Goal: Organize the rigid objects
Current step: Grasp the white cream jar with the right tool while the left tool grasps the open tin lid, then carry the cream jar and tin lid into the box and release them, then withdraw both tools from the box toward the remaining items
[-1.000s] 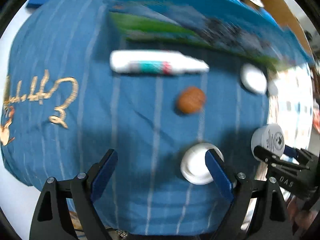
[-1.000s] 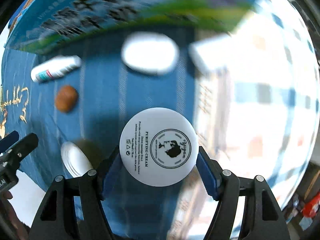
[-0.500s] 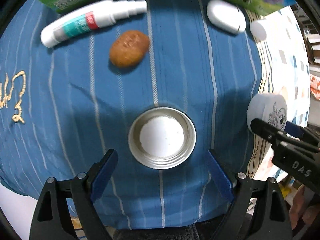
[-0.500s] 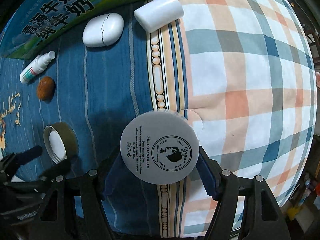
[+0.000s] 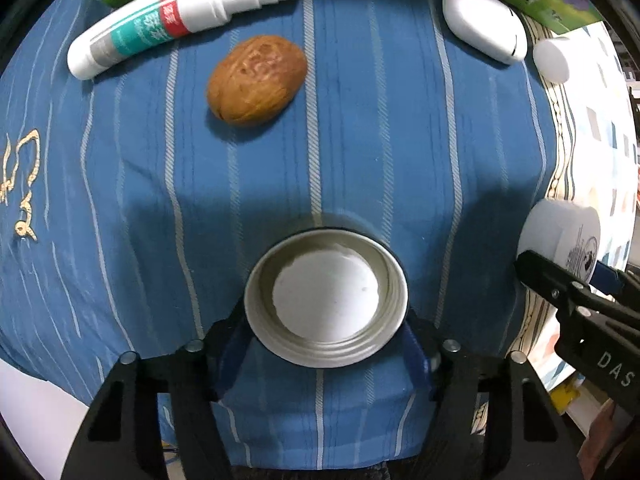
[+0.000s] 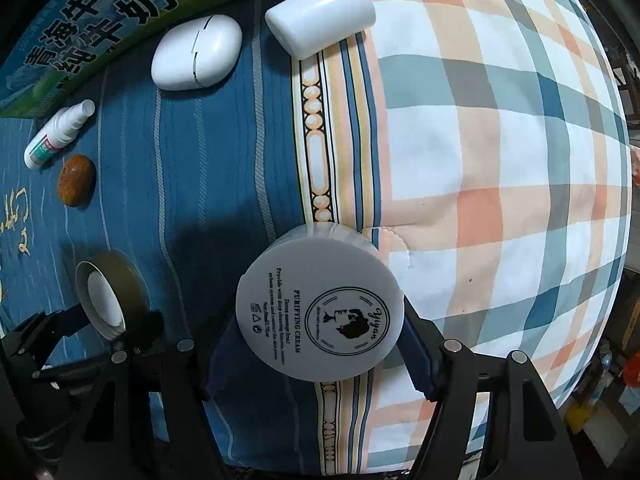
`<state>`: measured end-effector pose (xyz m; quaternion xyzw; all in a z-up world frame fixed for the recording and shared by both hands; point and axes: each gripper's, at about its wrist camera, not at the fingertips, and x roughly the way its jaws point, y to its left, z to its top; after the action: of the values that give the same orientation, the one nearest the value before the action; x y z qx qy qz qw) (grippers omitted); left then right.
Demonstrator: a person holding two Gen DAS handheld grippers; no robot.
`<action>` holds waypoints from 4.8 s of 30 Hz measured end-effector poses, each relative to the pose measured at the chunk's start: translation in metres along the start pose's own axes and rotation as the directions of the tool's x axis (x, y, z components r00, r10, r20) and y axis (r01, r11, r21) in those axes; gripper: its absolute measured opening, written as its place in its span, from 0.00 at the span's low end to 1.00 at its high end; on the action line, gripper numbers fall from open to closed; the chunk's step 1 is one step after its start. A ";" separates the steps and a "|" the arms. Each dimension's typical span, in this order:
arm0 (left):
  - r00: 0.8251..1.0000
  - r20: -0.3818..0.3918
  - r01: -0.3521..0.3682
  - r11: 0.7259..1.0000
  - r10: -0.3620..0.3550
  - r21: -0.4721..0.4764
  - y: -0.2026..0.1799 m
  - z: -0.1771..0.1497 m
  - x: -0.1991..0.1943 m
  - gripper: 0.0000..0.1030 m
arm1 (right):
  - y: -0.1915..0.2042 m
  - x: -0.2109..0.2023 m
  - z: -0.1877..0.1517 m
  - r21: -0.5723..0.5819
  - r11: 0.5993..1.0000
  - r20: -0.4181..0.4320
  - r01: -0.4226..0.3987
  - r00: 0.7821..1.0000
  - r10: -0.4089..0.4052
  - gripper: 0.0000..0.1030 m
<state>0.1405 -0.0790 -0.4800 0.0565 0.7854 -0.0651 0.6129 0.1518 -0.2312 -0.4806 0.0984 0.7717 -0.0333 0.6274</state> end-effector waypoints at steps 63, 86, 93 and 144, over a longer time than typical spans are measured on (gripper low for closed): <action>0.983 0.183 0.047 0.995 -0.031 -0.082 -0.007 0.016 -0.113 0.60 | 0.036 -0.035 -0.030 -0.132 0.991 0.100 -0.008 0.995 0.021 0.68; 0.952 0.297 0.113 0.987 -0.075 -0.111 0.076 0.193 -0.234 0.61 | 0.075 -0.171 0.157 -0.136 0.990 0.275 -0.048 0.958 0.084 0.68; 0.987 0.151 0.071 0.990 -0.052 -0.122 0.084 0.280 -0.174 0.61 | 0.075 -0.103 0.221 -0.095 0.995 0.143 0.006 0.990 0.007 0.68; 0.932 0.362 0.020 0.996 0.012 -0.083 0.094 0.196 -0.249 0.91 | 0.056 -0.175 0.191 -0.049 0.999 0.246 -0.008 0.969 0.020 1.00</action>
<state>0.4038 -0.0227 -0.2887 0.0158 0.6611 -0.0422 0.7489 0.3806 -0.2291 -0.3457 0.0837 0.6877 -0.0224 0.7208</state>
